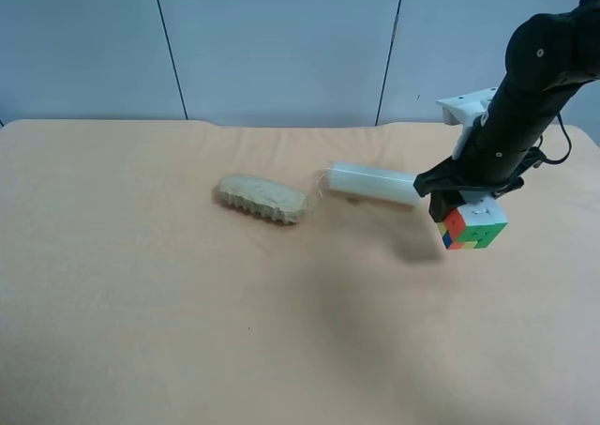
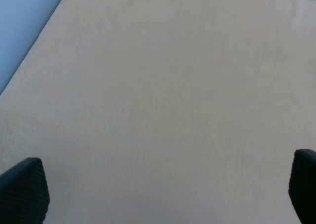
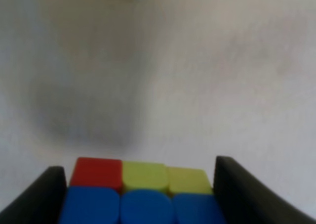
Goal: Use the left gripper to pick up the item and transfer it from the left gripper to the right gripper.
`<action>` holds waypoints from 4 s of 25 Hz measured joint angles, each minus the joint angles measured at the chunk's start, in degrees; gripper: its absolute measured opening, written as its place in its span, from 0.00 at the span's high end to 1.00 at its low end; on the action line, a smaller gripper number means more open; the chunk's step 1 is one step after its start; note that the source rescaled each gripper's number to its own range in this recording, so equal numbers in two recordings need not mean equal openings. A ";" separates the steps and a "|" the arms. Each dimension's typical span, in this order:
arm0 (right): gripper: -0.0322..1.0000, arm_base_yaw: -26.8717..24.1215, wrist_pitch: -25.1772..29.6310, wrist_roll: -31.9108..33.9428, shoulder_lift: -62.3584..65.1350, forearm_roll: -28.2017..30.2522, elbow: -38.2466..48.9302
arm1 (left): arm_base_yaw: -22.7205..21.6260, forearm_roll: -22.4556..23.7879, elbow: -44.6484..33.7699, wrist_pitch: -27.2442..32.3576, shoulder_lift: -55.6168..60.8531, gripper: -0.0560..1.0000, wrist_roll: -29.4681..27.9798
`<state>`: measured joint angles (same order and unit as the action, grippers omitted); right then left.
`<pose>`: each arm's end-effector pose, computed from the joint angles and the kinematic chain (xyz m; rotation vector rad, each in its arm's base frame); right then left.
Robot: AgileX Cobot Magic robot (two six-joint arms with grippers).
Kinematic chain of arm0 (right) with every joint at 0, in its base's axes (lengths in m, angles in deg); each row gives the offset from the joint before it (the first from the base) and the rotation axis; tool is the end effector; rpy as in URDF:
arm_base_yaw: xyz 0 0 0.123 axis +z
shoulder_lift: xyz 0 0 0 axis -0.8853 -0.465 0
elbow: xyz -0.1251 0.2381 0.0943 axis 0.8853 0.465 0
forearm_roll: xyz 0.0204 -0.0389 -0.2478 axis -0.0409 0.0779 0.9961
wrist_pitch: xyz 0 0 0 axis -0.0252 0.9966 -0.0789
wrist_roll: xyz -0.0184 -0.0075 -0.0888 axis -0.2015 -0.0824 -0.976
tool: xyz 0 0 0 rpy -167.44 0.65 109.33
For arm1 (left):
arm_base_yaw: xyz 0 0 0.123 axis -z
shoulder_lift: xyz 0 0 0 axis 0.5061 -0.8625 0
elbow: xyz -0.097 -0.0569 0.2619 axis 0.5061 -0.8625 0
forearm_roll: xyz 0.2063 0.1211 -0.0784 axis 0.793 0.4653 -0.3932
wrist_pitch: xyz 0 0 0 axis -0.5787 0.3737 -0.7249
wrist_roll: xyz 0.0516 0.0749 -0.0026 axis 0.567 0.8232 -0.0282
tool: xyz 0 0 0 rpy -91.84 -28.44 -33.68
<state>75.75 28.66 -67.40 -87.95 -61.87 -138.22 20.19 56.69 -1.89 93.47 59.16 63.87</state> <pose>0.3148 0.0731 0.1818 -0.2653 2.9068 0.0127 -0.0073 0.0053 0.2786 -0.3288 2.0130 0.1202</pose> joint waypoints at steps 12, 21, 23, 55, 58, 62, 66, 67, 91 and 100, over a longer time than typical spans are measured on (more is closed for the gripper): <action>0.97 0.00 -0.66 0.00 0.00 0.01 -0.09 | 0.00 0.00 0.00 0.00 0.00 0.00 0.00; 0.96 0.00 0.48 0.00 0.00 -0.99 -0.09 | 0.00 0.00 0.00 0.00 0.00 0.00 0.00; 0.62 0.00 0.48 0.00 0.00 -1.96 -0.09 | 0.00 0.00 0.00 0.00 0.00 0.00 0.00; 0.01 0.00 26.54 0.00 21.10 -1.96 -11.43 | 0.00 0.00 0.00 0.00 0.00 0.00 0.00; 0.01 0.00 26.72 0.00 26.92 -2.93 -11.43 | 0.00 0.00 0.00 0.00 0.00 0.00 0.00; 0.01 0.00 26.71 -0.07 35.19 -5.02 -10.67 | 0.00 0.00 0.00 0.00 0.00 0.00 0.00; 0.01 0.00 26.56 -1.76 45.89 -5.53 -2.64 | 0.00 0.00 0.00 0.00 0.00 0.00 0.00; 0.01 0.00 26.62 -2.41 48.41 -5.41 -0.02 | 0.00 0.00 0.00 0.00 0.00 0.00 0.00; 0.01 0.00 18.47 -1.05 99.70 -6.46 31.58 | 0.00 0.00 0.00 0.00 0.00 0.00 0.00; 0.01 0.00 18.47 -1.05 99.70 -6.46 31.58 | 0.00 0.00 0.00 0.00 0.00 0.00 0.00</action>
<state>75.75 47.14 -68.44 11.74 -68.33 -106.64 20.19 56.69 -1.89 93.47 59.16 63.87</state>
